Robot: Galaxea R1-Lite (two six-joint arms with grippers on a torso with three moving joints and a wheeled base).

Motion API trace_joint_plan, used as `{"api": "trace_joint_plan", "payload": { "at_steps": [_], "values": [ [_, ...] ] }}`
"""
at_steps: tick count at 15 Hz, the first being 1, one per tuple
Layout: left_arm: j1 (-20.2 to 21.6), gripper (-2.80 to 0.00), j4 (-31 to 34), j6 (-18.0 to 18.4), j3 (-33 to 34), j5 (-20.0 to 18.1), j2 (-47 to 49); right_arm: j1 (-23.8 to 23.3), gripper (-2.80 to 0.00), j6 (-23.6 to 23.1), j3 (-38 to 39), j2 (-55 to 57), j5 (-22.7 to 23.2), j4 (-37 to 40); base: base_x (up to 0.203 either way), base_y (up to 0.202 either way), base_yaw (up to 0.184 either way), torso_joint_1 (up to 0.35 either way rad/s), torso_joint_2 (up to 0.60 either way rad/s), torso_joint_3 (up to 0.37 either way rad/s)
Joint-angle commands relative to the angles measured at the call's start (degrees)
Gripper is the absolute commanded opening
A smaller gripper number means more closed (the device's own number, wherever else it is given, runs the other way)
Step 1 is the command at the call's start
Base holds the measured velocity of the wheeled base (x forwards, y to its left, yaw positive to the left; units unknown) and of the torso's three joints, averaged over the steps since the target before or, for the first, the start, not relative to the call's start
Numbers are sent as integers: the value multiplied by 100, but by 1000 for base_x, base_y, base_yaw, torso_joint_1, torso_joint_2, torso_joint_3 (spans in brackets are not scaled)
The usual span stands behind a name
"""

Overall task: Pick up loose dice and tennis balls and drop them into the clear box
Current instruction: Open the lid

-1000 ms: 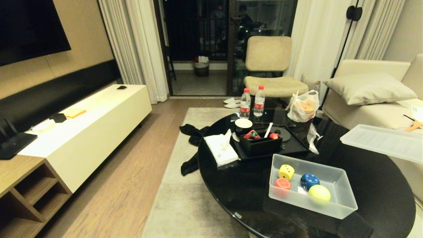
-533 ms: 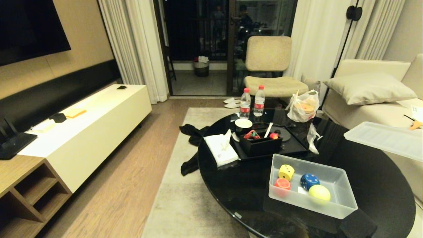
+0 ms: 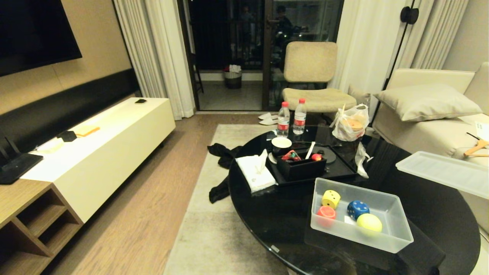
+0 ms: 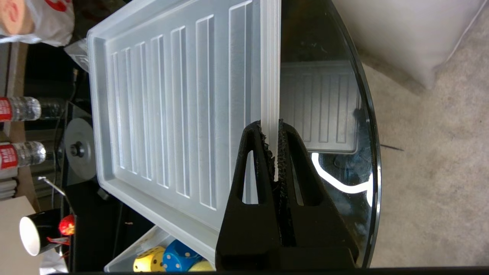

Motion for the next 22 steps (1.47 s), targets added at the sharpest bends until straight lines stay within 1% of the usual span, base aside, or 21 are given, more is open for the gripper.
{"api": "trace_joint_plan", "payload": {
  "at_steps": [1, 3, 6, 15, 17, 22],
  "values": [
    [1, -280, -5, -5, 18, 0, 7, 5, -280, 9, -11, 236, 8, -22, 0, 0, 0, 0, 0, 0],
    [1, -280, -5, -5, 17, 0, 7, 5, -280, 8, 71, 389, -66, -274, 0, 0, 0, 0, 0, 0],
    [1, -280, -5, -5, 18, 0, 7, 5, -280, 0, 109, 610, -168, -459, 0, 0, 0, 0, 0, 0],
    [1, -280, -5, -5, 18, 0, 7, 85, -280, 0, 46, 978, -188, -497, 0, 0, 0, 0, 0, 0],
    [1, -280, -5, -5, 18, 0, 7, 85, -280, -1, 96, 1043, -210, -751, 0, 0, 0, 0, 0, 0],
    [1, -280, -5, -5, 18, 0, 7, 85, -280, -9, 92, 1160, -232, -798, 0, 0, 0, 0, 0, 0]
  ]
}}
